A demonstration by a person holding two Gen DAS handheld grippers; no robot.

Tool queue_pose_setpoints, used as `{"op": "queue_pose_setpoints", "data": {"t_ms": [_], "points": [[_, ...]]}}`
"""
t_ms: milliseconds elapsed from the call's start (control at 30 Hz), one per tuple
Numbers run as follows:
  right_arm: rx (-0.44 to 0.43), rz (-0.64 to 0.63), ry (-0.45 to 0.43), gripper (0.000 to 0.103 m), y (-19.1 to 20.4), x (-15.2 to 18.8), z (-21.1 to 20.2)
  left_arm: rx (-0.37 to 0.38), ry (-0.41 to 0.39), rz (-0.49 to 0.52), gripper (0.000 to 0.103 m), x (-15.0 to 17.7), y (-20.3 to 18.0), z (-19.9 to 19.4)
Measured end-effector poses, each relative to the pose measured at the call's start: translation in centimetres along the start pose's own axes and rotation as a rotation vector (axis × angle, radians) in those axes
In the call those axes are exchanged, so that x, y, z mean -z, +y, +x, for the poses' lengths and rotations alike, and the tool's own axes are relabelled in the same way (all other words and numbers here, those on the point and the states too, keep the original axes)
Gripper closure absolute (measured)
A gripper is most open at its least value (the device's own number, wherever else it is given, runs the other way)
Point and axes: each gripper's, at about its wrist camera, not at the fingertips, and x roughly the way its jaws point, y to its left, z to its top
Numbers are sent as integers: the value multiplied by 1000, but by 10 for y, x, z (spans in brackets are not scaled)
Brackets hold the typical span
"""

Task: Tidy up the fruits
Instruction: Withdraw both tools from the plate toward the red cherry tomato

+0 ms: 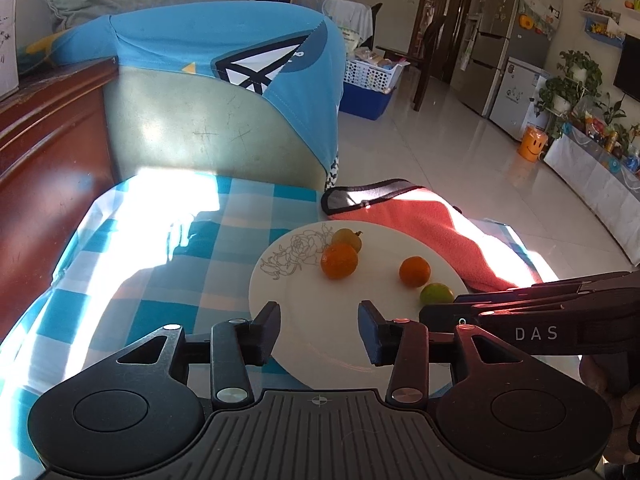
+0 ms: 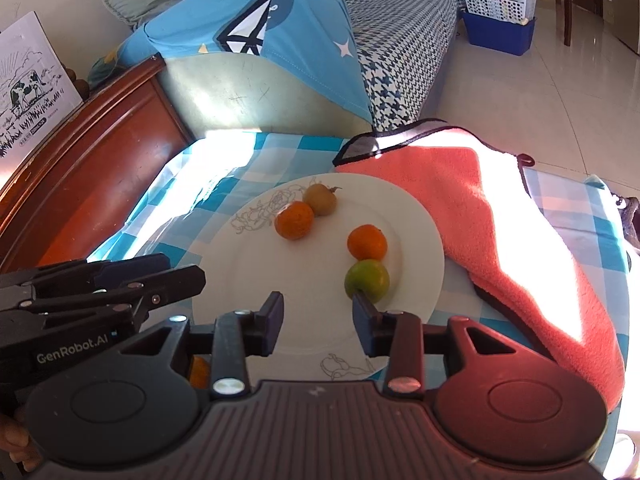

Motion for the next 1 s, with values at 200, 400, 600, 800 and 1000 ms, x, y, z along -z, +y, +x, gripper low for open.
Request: {"op": "queue_pose_setpoints", "data": {"t_ms": [200,400,600,800,1000], "points": [[-10,6,-9,60,2,5,-12,-27,16,-13,57,7,11,-16],[-6,-31,-4,59,14,18,-24,-67,31,-51,52,22,32,-37],[-23,-69,-8,57,31,38,-40,-97,51,-63,49,40,45,-57],[-49,-103,14,57,52,66,-51,-117,60,-92,48,55,60,-75],[-70,-123,31,57,67,91,-59,-147,79,-102,48,70,72,-85]]}}
